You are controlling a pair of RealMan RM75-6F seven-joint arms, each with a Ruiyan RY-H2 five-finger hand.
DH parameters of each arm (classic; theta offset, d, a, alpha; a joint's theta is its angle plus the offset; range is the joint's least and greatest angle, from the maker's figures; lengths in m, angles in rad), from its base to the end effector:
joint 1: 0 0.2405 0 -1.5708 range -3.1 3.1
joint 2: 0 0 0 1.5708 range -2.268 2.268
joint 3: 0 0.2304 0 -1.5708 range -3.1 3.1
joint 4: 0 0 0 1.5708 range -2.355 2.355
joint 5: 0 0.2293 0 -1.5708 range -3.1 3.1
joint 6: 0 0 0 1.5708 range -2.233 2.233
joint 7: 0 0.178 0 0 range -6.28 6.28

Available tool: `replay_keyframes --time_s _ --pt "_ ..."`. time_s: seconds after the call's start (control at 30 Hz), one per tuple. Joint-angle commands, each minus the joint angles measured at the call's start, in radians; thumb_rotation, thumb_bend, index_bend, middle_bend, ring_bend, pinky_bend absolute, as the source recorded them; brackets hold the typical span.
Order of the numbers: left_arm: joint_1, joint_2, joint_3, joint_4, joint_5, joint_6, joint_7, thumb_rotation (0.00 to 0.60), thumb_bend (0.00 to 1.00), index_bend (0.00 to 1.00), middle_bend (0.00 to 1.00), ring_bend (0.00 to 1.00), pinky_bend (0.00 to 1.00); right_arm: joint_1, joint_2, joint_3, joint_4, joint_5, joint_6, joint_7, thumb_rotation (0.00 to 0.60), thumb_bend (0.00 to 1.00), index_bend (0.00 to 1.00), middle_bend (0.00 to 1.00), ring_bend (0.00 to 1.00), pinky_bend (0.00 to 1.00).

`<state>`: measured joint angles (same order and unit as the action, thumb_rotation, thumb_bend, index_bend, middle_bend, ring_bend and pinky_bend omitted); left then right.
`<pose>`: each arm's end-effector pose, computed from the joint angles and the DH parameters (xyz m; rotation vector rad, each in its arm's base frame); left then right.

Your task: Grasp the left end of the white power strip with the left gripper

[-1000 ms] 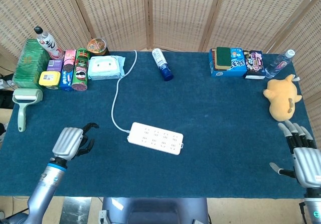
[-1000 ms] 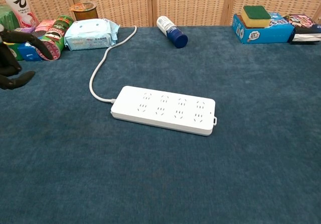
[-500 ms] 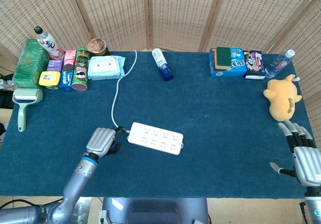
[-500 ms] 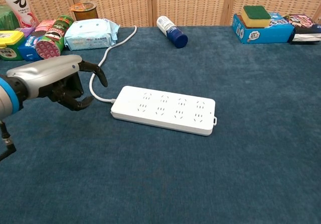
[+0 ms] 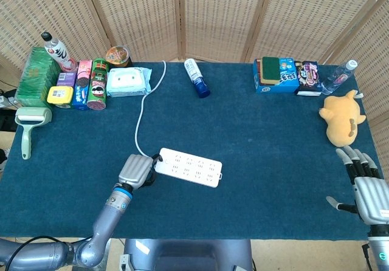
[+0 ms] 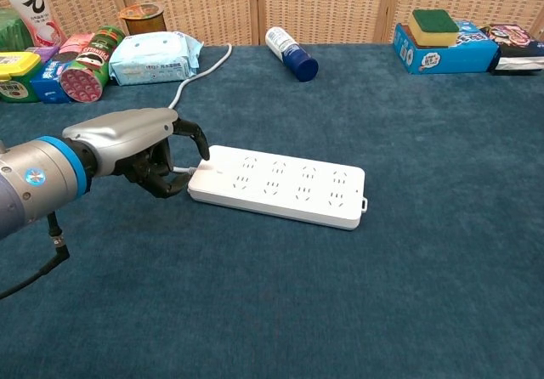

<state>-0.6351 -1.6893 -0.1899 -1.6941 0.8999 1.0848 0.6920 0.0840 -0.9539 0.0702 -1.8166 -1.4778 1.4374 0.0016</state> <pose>-0.0953 0.2961 -0.0847 -1.8239 -1.1184 -0.8259 -0.2703 -0.2162 0.1545 1.3819 -0.9636 0.9183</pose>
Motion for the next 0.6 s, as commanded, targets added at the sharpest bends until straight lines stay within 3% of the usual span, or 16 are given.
replay_keyframes --time_s 0.03,0.6 --pt "-0.013 -0.01 0.0 0.011 -0.016 -0.003 0.006 0.6 0.52 0.31 1.0 1.0 1.0 0.001 0.0 0.0 0.0 0.002 -0.001 0.001 0.6 0.0 0.06 0.02 0.01 0.0" --pt "-0.062 -0.057 0.008 0.052 -0.042 0.014 -0.001 0.6 0.52 0.31 1.0 1.0 1.0 0.002 0.004 -0.002 0.004 0.002 -0.003 0.013 0.6 0.0 0.06 0.02 0.01 0.0"
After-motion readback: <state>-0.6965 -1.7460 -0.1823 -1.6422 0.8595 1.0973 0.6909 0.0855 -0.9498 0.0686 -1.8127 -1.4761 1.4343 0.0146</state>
